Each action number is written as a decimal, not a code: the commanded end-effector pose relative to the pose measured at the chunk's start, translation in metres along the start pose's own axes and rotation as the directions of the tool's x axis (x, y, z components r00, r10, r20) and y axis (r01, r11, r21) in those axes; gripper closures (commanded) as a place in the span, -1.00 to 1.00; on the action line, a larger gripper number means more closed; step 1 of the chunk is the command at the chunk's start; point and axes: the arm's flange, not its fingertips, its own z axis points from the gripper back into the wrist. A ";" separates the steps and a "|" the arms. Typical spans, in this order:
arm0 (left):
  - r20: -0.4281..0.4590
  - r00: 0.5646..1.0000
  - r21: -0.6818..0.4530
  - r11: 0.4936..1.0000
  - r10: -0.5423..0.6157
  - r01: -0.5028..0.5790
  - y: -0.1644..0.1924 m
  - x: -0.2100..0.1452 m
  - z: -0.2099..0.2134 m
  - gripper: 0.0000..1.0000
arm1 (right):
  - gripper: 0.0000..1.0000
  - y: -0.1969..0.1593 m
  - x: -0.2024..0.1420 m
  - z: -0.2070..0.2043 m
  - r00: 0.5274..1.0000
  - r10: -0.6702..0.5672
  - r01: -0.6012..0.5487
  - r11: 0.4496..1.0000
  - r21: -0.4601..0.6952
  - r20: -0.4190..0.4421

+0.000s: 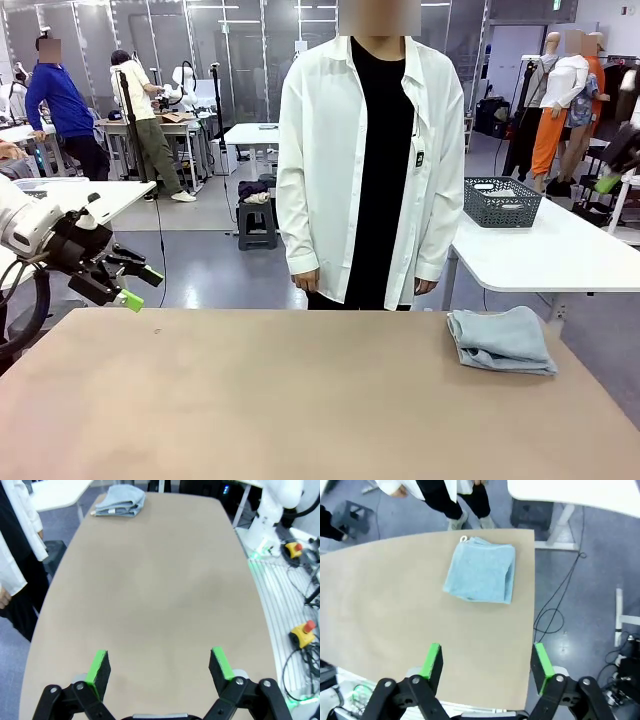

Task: Fold the towels and place them in the basket.
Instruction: Stack the folded Towel with hook on the right side of the table.

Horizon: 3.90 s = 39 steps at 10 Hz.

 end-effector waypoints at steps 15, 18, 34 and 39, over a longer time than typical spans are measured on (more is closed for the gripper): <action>0.000 1.000 0.000 1.000 -0.003 0.003 -0.001 0.001 0.000 -1.00 | -0.75 0.037 -0.062 0.046 0.995 0.051 -0.051 0.999 -0.005 0.080; 0.000 1.000 0.000 1.000 -0.003 0.003 -0.001 0.001 0.000 -1.00 | -0.75 0.037 -0.062 0.046 0.995 0.051 -0.051 0.999 -0.005 0.080; 0.000 1.000 0.000 1.000 -0.003 0.003 -0.001 0.001 0.000 -1.00 | -0.75 0.037 -0.062 0.046 0.995 0.051 -0.051 0.999 -0.005 0.080; 0.000 1.000 0.000 1.000 -0.003 0.003 -0.001 0.001 0.000 -1.00 | -0.75 0.037 -0.062 0.046 0.995 0.051 -0.051 0.999 -0.005 0.080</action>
